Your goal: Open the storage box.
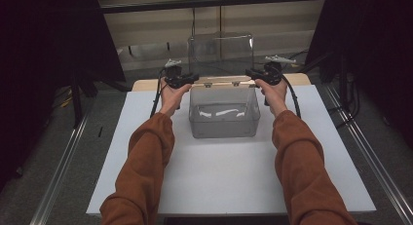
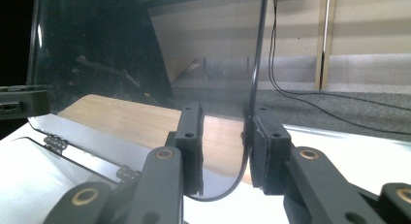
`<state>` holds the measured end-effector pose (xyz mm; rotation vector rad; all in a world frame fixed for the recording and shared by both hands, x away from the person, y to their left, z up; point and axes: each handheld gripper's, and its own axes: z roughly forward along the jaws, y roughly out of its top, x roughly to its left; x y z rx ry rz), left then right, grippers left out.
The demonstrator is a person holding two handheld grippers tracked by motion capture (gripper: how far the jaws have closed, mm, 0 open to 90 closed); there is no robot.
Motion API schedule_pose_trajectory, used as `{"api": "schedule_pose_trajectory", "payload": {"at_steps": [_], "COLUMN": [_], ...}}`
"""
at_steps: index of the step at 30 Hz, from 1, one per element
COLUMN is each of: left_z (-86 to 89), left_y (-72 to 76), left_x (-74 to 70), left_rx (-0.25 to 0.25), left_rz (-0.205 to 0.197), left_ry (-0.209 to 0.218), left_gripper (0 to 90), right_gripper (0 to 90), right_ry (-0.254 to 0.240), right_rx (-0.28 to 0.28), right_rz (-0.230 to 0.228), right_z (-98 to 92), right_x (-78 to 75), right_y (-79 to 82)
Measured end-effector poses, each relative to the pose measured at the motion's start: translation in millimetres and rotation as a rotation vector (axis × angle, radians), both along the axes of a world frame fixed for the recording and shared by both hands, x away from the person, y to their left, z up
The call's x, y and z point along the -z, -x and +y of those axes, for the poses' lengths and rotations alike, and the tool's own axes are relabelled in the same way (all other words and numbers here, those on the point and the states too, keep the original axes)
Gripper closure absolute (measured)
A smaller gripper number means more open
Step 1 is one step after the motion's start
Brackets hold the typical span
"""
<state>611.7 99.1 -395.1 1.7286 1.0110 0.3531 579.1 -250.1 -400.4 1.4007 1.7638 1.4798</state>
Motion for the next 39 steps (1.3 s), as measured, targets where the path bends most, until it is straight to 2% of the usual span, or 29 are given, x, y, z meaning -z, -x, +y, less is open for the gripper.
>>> {"api": "schedule_pose_trajectory", "payload": {"at_steps": [11,16,20,26,31,36,39], "left_z": [0.3,-2.0,-1.9,-2.7,-2.2,-2.1,-3.2], "left_y": [-3.2,-4.2,-5.1,-5.3,-6.1,-6.5,-6.1], "left_x": [3.3,4.5,5.3,5.7,6.4,7.0,6.5], "left_rx": [-0.003,-0.002,-0.006,-0.012,-0.011,-0.022,-0.026], "left_rz": [0.034,0.038,0.055,0.061,0.073,0.105,0.106], "left_ry": [0.017,-0.002,0.008,-0.012,-0.010,-0.014,-0.013], "left_gripper": [62.0,58.1,57.3,55.2,54.5,52.8,52.0], "right_gripper": [66.3,64.7,64.1,63.3,63.1,60.9,60.7], "right_ry": [-0.008,-0.009,-0.027,-0.045,-0.055,-0.073,-0.083], "right_rx": [-0.002,0.000,0.000,-0.002,0.003,0.011,0.006], "right_rz": [0.044,0.056,0.068,0.089,0.102,0.127,0.133], "right_z": [0.6,1.0,0.5,-1.0,-0.8,-0.1,-1.0], "right_x": [0.8,2.8,5.2,8.0,9.1,12.2,13.5], "right_y": [-5.2,-6.0,-7.3,-8.8,-9.6,-10.6,-11.1]}}
